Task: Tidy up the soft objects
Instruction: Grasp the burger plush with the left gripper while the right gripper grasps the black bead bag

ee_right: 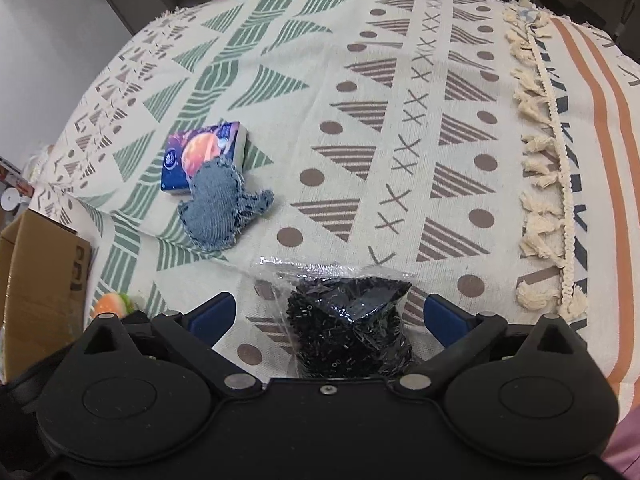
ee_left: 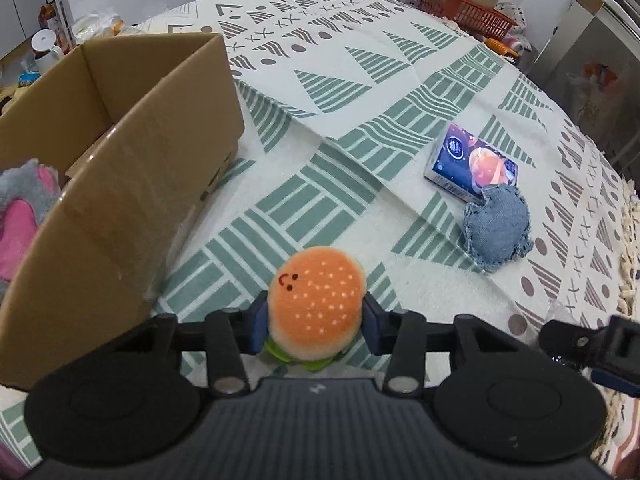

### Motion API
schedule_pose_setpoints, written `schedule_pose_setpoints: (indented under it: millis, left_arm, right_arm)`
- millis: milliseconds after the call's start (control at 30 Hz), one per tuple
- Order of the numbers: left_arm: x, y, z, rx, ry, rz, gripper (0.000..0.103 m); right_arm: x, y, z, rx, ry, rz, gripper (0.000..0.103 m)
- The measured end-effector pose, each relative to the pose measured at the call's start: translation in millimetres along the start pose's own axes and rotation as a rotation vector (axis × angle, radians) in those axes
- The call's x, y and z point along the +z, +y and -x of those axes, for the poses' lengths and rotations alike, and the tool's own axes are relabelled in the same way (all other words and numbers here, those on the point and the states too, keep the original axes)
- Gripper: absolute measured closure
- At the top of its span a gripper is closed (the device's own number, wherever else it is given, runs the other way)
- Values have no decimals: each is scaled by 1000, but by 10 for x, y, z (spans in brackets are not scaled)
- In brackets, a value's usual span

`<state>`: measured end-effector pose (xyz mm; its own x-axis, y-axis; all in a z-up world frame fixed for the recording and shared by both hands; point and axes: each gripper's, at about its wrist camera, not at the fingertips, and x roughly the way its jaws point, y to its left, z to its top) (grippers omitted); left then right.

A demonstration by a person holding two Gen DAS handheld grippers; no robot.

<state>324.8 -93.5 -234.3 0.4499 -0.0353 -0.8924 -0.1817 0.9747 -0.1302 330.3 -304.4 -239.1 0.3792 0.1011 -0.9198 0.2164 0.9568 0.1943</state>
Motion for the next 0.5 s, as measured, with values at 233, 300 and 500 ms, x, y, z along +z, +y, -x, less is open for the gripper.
schedule_pose_setpoints:
  millis: [233,300,500]
  left_arm:
    - [53,-19,286,-39,-47,-13,59]
    - [65,-12,380,-36,-61,-13,59]
    - [58,76,648,-40,-95,2,59]
  right_arm:
    - [-12,10,-61,-36,-2,7,19]
    - [-10,-38,-70,-22,-1,-24,27]
    - [-69,-46,-19,-20,-23,-11,53]
